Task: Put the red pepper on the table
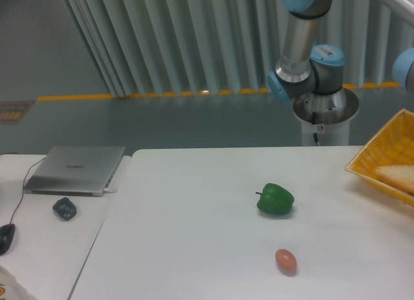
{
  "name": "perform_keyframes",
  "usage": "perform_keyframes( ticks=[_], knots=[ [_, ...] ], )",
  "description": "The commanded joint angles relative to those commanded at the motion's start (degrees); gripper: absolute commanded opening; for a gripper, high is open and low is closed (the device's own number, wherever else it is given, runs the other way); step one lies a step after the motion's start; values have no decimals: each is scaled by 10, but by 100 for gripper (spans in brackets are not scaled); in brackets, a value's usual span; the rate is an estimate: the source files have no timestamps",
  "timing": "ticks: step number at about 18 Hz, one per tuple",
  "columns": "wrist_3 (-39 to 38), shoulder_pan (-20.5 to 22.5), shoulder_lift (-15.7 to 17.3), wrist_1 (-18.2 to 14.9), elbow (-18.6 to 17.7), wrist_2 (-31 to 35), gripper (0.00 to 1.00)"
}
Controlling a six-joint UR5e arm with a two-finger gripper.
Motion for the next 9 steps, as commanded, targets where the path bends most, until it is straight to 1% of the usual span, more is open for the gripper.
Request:
perform_keyframes(
  ticks=[3, 4, 6, 8, 9],
  knots=[
    [-1, 13, 4, 2, -13, -2, 100],
    [-2, 25, 20, 2, -25, -3, 100],
    [-7, 39, 27, 2, -42, -5, 100],
    [0, 61, 46, 2, -66, -9, 100],
    [1, 69, 52, 2, -72, -9, 100]
  ],
)
